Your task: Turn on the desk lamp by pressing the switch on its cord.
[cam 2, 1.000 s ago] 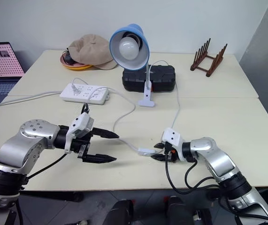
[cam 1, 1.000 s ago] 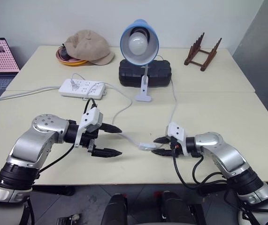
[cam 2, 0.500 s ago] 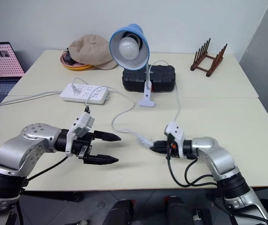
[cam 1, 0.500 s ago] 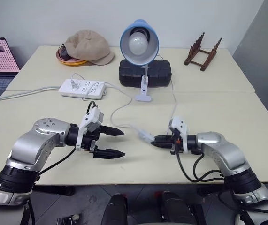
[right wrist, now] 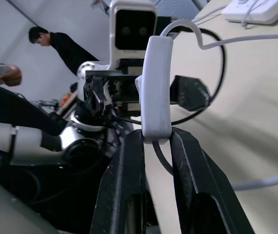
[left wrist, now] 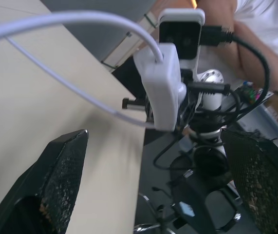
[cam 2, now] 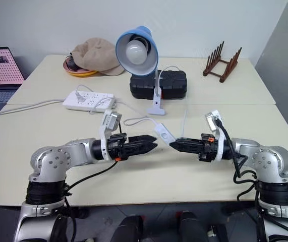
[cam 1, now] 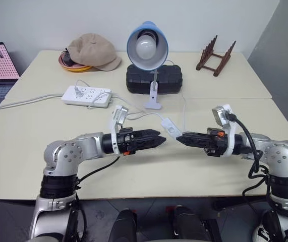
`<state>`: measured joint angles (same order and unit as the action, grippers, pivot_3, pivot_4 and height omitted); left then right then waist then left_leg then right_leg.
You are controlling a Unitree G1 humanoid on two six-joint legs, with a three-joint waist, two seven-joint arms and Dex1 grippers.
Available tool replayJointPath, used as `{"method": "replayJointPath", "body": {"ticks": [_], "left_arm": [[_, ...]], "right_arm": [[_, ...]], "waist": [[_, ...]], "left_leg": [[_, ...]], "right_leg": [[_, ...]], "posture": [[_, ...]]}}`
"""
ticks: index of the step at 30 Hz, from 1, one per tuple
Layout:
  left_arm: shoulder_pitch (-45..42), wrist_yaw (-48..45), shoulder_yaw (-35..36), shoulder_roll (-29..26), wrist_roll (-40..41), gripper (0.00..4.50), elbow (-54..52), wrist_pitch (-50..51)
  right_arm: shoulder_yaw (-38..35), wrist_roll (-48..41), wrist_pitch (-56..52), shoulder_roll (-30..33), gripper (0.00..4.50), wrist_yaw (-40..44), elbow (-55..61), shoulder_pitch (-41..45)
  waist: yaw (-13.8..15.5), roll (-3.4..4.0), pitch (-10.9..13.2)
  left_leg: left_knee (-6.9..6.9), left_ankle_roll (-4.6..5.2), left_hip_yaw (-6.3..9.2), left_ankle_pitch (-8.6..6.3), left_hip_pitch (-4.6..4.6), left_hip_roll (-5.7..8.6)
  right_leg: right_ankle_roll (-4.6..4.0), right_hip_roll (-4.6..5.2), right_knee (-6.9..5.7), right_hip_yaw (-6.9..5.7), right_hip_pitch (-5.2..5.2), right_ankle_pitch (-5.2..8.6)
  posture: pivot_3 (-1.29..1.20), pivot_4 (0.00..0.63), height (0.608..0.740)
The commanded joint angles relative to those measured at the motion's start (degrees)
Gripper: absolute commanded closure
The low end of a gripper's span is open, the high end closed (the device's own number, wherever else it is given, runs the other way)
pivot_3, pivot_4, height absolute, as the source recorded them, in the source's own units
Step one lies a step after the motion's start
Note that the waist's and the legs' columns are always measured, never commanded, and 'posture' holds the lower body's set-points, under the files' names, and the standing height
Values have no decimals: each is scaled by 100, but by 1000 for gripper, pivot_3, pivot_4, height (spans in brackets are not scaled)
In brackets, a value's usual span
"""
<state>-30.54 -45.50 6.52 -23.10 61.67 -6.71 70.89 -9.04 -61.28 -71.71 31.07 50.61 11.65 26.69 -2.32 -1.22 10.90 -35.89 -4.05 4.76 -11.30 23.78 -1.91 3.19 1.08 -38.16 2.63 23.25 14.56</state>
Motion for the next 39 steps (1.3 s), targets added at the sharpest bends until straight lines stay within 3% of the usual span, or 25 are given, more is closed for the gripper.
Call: {"method": "replayJointPath", "body": {"ticks": [1, 20, 39], "left_arm": [[-148, 18, -18, 55, 201, 0, -44, 111], [-511, -281, -180, -55, 62, 0, 375, 61], [-563, -279, -62, -50, 166, 3870, 425, 115]], "right_arm": [[-114, -319, -73, 38, 4130, -99, 222, 114], [-159, -645, -48, 132, 4130, -364, 452, -155], [-80, -764, 16, 147, 4130, -486, 482, -209]], "waist": [[-2, 0, 0], [32, 0, 0], [34, 0, 0]], "left_leg": [[1, 0, -1, 0, 0, 0], [2, 0, -2, 0, 5, 3], [4, 0, -2, 0, 7, 3]], "right_leg": [[0, 0, 1, 1, 0, 0], [-1, 2, 9, 3, 1, 1], [-2, 2, 14, 2, 2, 2]], "posture": [[0, 150, 740], [0, 150, 740], [0, 150, 740]]}}
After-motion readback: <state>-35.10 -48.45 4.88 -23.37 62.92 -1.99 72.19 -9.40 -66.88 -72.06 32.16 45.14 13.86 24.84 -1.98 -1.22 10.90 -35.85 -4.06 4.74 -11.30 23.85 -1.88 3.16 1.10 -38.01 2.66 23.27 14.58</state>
